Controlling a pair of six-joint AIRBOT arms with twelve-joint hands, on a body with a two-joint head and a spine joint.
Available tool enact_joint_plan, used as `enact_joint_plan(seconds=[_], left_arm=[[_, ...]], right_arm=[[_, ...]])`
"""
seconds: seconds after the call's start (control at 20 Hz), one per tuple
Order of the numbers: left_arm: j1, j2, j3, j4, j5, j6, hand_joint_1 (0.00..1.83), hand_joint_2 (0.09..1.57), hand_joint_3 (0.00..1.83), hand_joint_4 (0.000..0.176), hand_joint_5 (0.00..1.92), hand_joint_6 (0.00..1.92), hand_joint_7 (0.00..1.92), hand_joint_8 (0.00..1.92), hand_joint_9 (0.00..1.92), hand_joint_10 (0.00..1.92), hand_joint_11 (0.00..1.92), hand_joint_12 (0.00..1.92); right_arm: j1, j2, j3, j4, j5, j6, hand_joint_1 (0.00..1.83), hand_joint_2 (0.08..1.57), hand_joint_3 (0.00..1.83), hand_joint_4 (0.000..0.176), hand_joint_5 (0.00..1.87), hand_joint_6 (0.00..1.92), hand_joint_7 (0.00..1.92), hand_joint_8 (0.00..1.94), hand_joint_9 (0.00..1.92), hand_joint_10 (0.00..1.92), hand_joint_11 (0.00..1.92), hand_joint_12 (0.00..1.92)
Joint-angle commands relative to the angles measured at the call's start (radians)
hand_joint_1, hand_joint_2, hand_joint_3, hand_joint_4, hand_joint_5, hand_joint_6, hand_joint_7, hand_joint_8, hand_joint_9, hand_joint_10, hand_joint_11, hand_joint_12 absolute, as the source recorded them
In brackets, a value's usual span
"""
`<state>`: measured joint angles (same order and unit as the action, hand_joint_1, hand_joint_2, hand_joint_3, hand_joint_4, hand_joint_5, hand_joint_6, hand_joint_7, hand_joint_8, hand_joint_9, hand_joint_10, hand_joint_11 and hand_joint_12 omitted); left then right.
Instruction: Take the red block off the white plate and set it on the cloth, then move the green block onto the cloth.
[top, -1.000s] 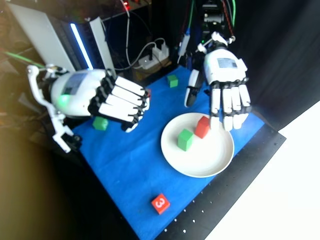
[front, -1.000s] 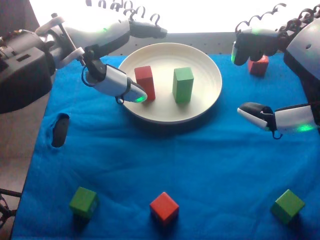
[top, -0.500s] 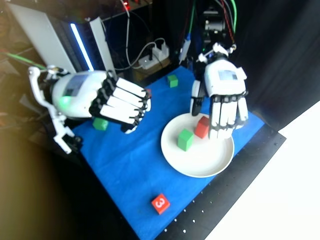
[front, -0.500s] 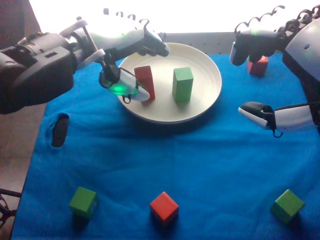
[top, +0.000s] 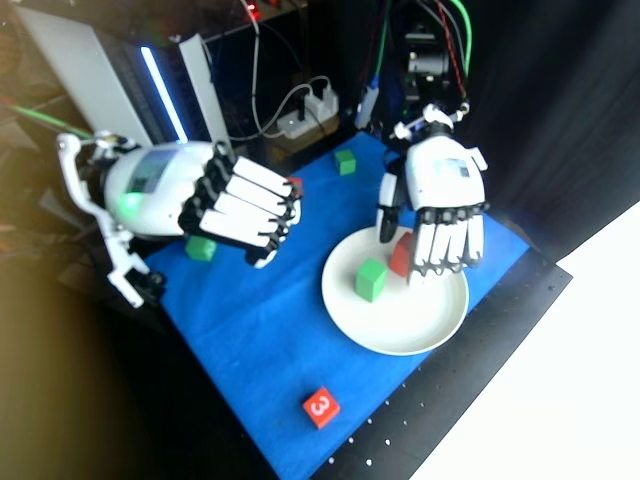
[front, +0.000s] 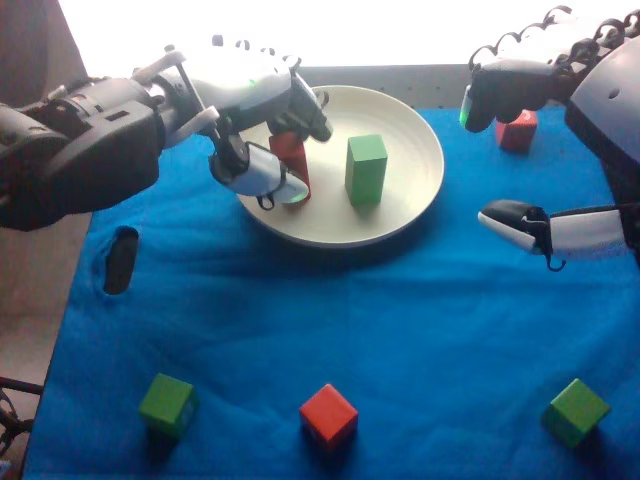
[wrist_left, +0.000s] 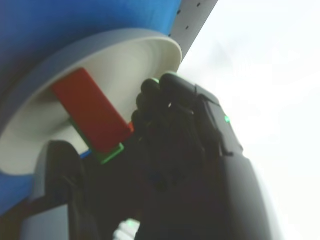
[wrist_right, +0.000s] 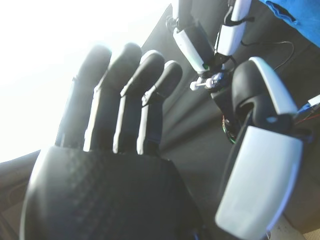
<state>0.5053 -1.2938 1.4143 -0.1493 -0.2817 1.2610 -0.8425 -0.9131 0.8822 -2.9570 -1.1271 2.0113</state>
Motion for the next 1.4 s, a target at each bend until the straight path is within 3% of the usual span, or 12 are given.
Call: enact_joint_plan(seconds=[0.0, 0.05, 0.1, 0.15, 0.35, 0.5, 0.6, 0.95, 1.0, 1.15, 1.3, 1.35], left_arm=[[-0.006, -0.003, 0.006, 0.001, -0.111, -0.001, 1.09, 1.10, 0.01, 0.000, 0.86, 0.09, 0.98, 0.14, 0.73, 0.96, 0.48, 1.64], [-0.006, -0.003, 0.006, -0.002, -0.112, -0.001, 1.20, 1.17, 0.00, 0.000, 0.80, 0.93, 0.99, 0.91, 0.82, 1.08, 0.57, 1.69], [-0.005, -0.003, 0.007, -0.004, -0.114, -0.002, 1.33, 1.18, 0.00, 0.000, 0.75, 1.06, 0.92, 1.13, 0.82, 1.41, 0.44, 1.80], [-0.004, -0.003, 0.008, -0.009, -0.116, -0.002, 1.35, 1.20, 0.00, 0.000, 0.70, 1.18, 0.86, 1.26, 0.76, 1.51, 0.44, 1.76], [-0.001, -0.001, 0.010, -0.014, -0.132, -0.016, 1.35, 1.20, 0.00, 0.000, 0.69, 1.24, 0.84, 1.24, 0.79, 1.49, 0.61, 1.69], [-0.001, 0.016, -0.004, -0.014, -0.168, -0.037, 1.35, 1.21, 0.00, 0.000, 0.70, 1.23, 0.84, 1.25, 0.76, 1.52, 0.48, 1.80], [0.001, 0.060, -0.054, -0.012, -0.224, -0.040, 1.35, 1.21, 0.00, 0.000, 0.68, 1.20, 0.81, 1.27, 0.81, 1.51, 0.70, 1.71], [0.071, 0.239, -0.254, 0.047, -0.434, -0.075, 1.34, 1.21, 0.00, 0.000, 0.77, 1.33, 0.80, 1.23, 0.69, 1.49, 0.43, 1.71], [0.092, 0.263, -0.281, 0.065, -0.478, -0.111, 1.31, 1.21, 0.02, 0.000, 0.76, 1.18, 0.80, 1.35, 0.72, 1.53, 0.52, 1.90], [0.139, 0.314, -0.331, 0.090, -0.565, -0.172, 1.36, 1.17, 0.00, 0.000, 0.80, 1.04, 0.90, 1.25, 0.82, 1.46, 0.63, 1.76], [0.193, 0.366, -0.400, 0.098, -0.640, -0.173, 1.20, 1.22, 0.00, 0.000, 0.71, 1.25, 0.88, 1.36, 0.82, 1.31, 0.69, 1.67], [0.206, 0.375, -0.413, 0.100, -0.650, -0.173, 1.31, 1.20, 0.00, 0.000, 0.69, 1.24, 0.84, 1.28, 0.84, 1.41, 0.68, 1.59]], right_arm=[[0.016, 0.000, 0.003, -0.019, -0.117, -0.002, 1.10, 0.64, 0.42, 0.000, 0.66, 1.02, 0.68, 1.19, 0.62, 1.41, 0.51, 1.75], [0.016, 0.000, 0.003, -0.019, -0.117, -0.002, 1.10, 0.65, 0.41, 0.000, 0.66, 1.04, 0.67, 1.20, 0.62, 1.42, 0.51, 1.75], [0.016, 0.000, 0.003, -0.018, -0.117, -0.002, 1.09, 0.66, 0.40, 0.000, 0.67, 1.04, 0.68, 1.21, 0.63, 1.41, 0.52, 1.74], [0.016, 0.000, 0.003, -0.018, -0.117, -0.002, 1.09, 0.67, 0.39, 0.000, 0.66, 1.06, 0.67, 1.21, 0.61, 1.42, 0.49, 1.76], [0.015, 0.000, 0.003, -0.015, -0.117, -0.002, 1.08, 0.69, 0.37, 0.000, 0.66, 1.07, 0.68, 1.21, 0.63, 1.39, 0.50, 1.74], [0.015, 0.000, 0.003, -0.015, -0.117, -0.002, 1.09, 0.70, 0.36, 0.000, 0.65, 1.06, 0.64, 1.24, 0.58, 1.44, 0.45, 1.78], [0.015, 0.000, 0.002, -0.014, -0.117, -0.002, 1.07, 0.70, 0.37, 0.000, 0.66, 1.09, 0.67, 1.27, 0.61, 1.44, 0.49, 1.79], [0.015, 0.000, -0.001, -0.003, -0.117, -0.002, 1.07, 0.68, 0.40, 0.000, 0.63, 1.09, 0.62, 1.35, 0.57, 1.52, 0.47, 1.81], [0.015, 0.000, -0.002, -0.002, -0.117, -0.002, 1.08, 0.67, 0.42, 0.000, 0.62, 1.12, 0.61, 1.37, 0.56, 1.53, 0.45, 1.81], [0.015, 0.000, -0.004, 0.001, -0.117, -0.002, 1.06, 0.65, 0.45, 0.000, 0.62, 1.13, 0.61, 1.38, 0.57, 1.53, 0.46, 1.83], [0.015, 0.000, -0.006, 0.004, -0.117, -0.002, 1.05, 0.65, 0.46, 0.000, 0.62, 1.11, 0.63, 1.34, 0.57, 1.49, 0.44, 1.80], [0.015, 0.000, -0.006, 0.004, -0.117, -0.002, 1.06, 0.64, 0.46, 0.000, 0.63, 1.11, 0.63, 1.32, 0.56, 1.48, 0.43, 1.79]])
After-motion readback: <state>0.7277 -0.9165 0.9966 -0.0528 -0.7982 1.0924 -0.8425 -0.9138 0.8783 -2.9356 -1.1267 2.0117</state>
